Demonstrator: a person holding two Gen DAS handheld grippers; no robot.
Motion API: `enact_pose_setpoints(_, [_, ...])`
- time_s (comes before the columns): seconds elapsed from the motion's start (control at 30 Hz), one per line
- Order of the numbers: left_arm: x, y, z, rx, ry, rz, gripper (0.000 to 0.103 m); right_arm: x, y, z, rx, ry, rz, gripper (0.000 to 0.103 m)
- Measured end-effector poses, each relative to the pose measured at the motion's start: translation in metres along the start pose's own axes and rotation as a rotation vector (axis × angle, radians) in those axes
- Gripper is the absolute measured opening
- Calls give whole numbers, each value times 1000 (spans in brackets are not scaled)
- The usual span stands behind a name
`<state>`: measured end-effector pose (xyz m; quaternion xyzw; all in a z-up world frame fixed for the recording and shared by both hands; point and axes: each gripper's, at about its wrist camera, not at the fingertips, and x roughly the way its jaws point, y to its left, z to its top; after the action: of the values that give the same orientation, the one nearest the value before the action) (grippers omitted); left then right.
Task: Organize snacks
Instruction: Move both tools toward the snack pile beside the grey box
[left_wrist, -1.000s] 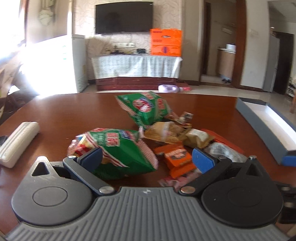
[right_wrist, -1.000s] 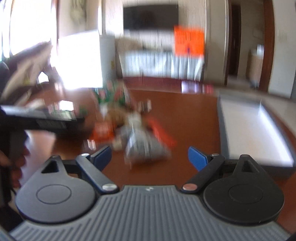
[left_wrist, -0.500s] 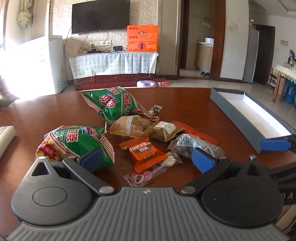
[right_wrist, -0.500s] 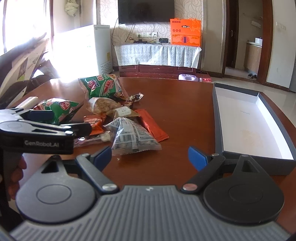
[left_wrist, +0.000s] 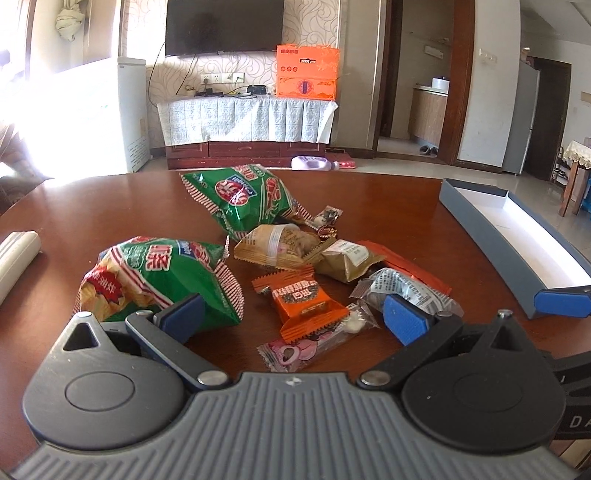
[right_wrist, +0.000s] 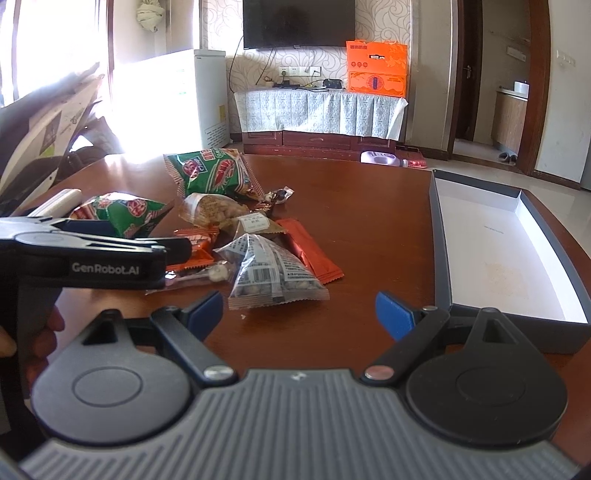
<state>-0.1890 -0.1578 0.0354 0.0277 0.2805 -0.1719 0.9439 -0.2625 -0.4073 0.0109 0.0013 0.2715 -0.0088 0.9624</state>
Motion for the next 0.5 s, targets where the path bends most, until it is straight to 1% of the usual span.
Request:
enact_pose_setpoints(0.27, [12,4,-4,-18,17,6,103,6,7,2,-45,2,23,91])
enact_pose_setpoints(0.37, [15,4,-3,-22,16,6,103,6,8,3,-62,-15,23,91])
enact_pose_setpoints(0.5, [19,2,-4,-17,16,5,103,9,8,5,-63,-16,35,91])
